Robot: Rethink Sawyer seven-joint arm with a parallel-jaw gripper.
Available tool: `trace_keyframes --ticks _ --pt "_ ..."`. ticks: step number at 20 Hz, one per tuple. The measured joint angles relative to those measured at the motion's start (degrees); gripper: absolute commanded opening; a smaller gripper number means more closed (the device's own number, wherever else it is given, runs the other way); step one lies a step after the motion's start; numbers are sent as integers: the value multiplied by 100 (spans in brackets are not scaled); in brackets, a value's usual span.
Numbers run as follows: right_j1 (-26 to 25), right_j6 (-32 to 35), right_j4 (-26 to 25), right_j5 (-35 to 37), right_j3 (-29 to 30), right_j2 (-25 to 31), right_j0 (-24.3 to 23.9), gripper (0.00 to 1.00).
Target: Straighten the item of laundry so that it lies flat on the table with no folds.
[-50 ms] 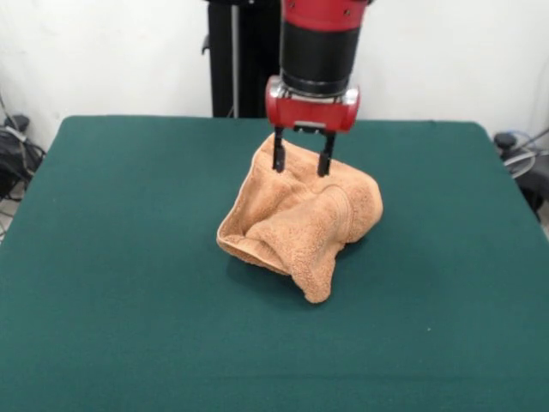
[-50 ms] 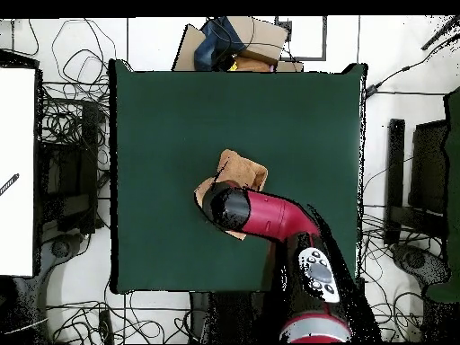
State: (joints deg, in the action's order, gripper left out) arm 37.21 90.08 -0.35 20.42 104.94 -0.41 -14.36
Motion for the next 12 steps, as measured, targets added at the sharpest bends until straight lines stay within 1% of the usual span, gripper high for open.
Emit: trace_keyframes --ticks 12 --pt "-452 0 2 -1 -111 0 -42 100"
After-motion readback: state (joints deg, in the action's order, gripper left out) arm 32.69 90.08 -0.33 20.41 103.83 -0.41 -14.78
